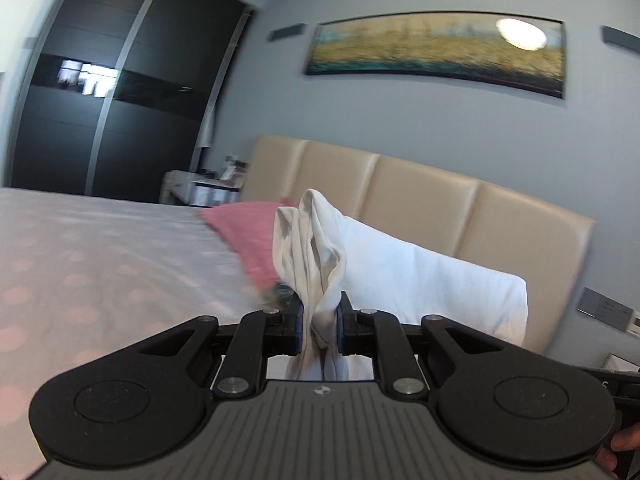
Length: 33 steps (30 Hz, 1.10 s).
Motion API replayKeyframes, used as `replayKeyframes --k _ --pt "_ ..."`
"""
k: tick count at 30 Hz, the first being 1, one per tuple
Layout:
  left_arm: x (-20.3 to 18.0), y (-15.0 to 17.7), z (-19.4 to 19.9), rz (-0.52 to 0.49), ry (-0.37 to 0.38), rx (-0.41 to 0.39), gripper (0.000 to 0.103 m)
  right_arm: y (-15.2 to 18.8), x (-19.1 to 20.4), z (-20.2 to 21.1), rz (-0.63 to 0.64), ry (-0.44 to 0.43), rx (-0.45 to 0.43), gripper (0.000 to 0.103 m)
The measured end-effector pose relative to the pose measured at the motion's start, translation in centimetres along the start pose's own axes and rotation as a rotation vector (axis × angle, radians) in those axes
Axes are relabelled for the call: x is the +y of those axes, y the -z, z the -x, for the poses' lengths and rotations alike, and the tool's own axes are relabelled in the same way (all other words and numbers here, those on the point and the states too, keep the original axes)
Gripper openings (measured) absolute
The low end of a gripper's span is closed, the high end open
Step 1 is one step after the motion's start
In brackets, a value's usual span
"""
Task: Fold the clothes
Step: 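Lift the folded shirt with both grippers and carry it toward the clothes stack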
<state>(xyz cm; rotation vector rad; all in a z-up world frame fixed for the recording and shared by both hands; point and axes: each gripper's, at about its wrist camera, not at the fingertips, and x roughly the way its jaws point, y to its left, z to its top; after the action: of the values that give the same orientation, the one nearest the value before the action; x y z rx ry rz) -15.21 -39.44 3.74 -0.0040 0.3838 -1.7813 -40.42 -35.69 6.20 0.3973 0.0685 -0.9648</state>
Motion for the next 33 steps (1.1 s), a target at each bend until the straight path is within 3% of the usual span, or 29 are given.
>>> replayKeyframes --k 5,13,28,33 --pt "-3.8 -2.2 -7.4 -0.087 0.123 0.049 0.013 -2.8 -4.2 1.5 -0.044 0.141 -0.046 0.011" --pt "-9.0 -2.5 -17.5 -0.18 0.262 0.135 0.013 -6.1 -10.3 1.5 -0.124 0.348 -0.061 0.011" --pt "-15.3 -2.7 -33.3 -0.43 0.412 0.245 0.013 -7.8 -21.3 -3.8 -0.289 0.476 -0.071 0.011" --pt "-15.9 -1.7 -39.2 -0.453 0.451 0.3 0.013 -7.7 -24.7 -5.8 -0.339 0.507 -0.049 0.011"
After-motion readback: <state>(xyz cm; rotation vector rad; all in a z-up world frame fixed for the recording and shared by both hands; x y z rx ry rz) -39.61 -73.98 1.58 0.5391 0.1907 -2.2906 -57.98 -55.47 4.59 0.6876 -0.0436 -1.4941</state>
